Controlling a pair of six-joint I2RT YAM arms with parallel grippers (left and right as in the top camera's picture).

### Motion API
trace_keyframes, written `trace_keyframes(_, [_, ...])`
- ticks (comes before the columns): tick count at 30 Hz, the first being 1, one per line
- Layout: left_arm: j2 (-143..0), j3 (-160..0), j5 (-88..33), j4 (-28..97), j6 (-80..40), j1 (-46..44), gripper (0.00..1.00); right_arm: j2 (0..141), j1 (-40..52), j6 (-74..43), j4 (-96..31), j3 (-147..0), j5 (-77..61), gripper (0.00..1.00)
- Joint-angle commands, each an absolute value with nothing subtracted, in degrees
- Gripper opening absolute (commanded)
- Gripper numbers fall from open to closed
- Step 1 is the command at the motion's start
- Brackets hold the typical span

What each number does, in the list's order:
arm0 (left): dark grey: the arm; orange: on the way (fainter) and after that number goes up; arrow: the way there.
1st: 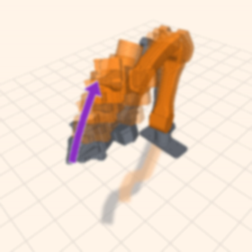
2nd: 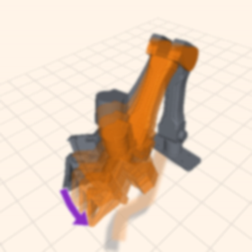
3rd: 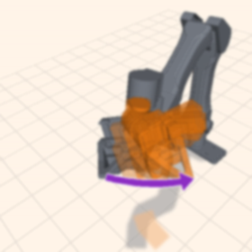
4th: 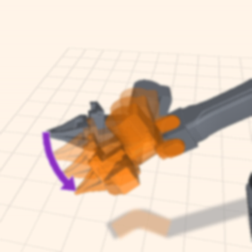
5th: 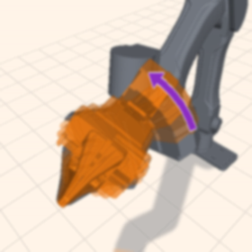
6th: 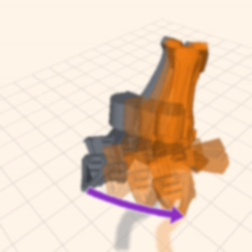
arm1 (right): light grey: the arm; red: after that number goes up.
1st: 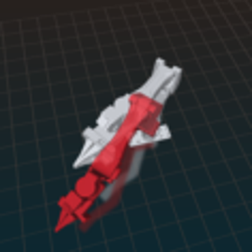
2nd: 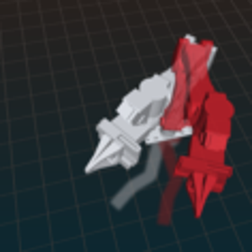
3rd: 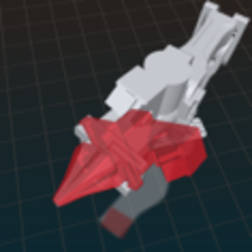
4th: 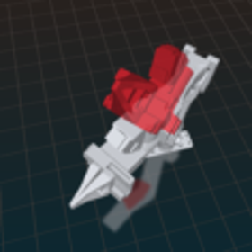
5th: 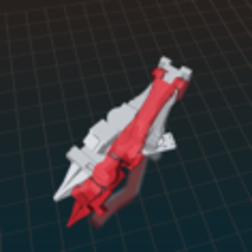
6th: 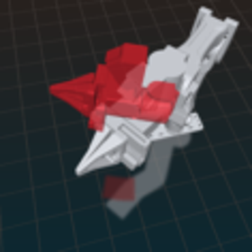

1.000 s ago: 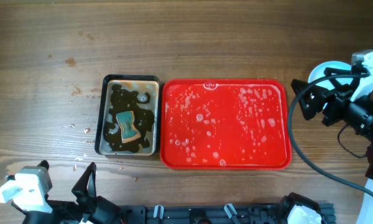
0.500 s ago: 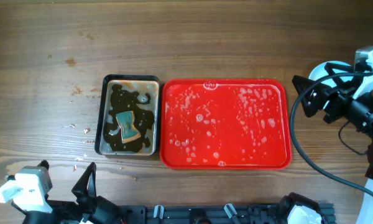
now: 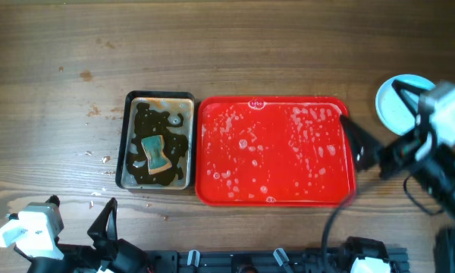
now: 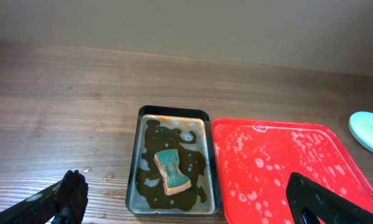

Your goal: Clean dirty plates on tray and stack at the side

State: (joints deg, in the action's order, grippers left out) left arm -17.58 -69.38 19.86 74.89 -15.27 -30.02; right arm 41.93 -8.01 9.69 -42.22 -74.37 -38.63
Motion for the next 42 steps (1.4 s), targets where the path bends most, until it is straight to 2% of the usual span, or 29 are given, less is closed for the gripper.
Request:
trace_keyframes(1, [-17.6, -69.6, 20.6, 74.9, -14.3, -30.3, 1.0, 37.6, -0.7, 10.5, -39.6, -74.6, -25.9, 1.0])
trace_keyframes(5, [-17.6, -69.6, 20.6, 74.9, -14.3, -30.3, 1.0, 33.1, 4.2, 9.8, -33.8, -72.5, -23.7, 1.0])
trace_keyframes(8, [-17.6, -69.6, 20.6, 74.9, -14.3, -30.3, 1.0, 28.6, 5.0, 2.1, -28.7, -67.0, -21.1, 1.0])
trace_keyframes(10, [-17.6, -69.6, 20.6, 74.9, -14.3, -30.3, 1.0, 24.7, 5.0, -1.9, -26.9, -61.6, -19.7, 1.0])
trace_keyframes(16, [-17.6, -69.6, 20.6, 74.9, -14.3, -30.3, 1.0, 10.1, 5.0, -3.5, -15.8, -39.2, -19.3, 1.0])
trace_keyframes(21, [-17.6, -69.6, 20.6, 74.9, -14.3, -30.3, 1.0, 3.1, 5.0, -6.3, -7.2, -26.5, -19.1, 1.0])
trace_keyframes(31, [-17.6, -69.6, 20.6, 74.9, -14.3, -30.3, 1.0, 0.2, 5.0, -6.7, -4.0, -19.5, -14.3, 1.0])
trace_keyframes(36, [-17.6, -69.6, 20.6, 74.9, -14.3, -30.3, 1.0, 0.2, 5.0, -27.0, -1.2, -10.0, 2.1, 1.0])
trace_keyframes(40, [-17.6, -69.6, 20.6, 74.9, -14.3, -30.3, 1.0, 0.2, 5.0, -23.8, 6.3, -4.2, 0.0, 1.0])
trace_keyframes(42, [-17.6, -69.6, 20.6, 74.9, -14.3, -30.3, 1.0, 0.2, 5.0, -16.1, 6.3, -3.2, -2.7, 1.0])
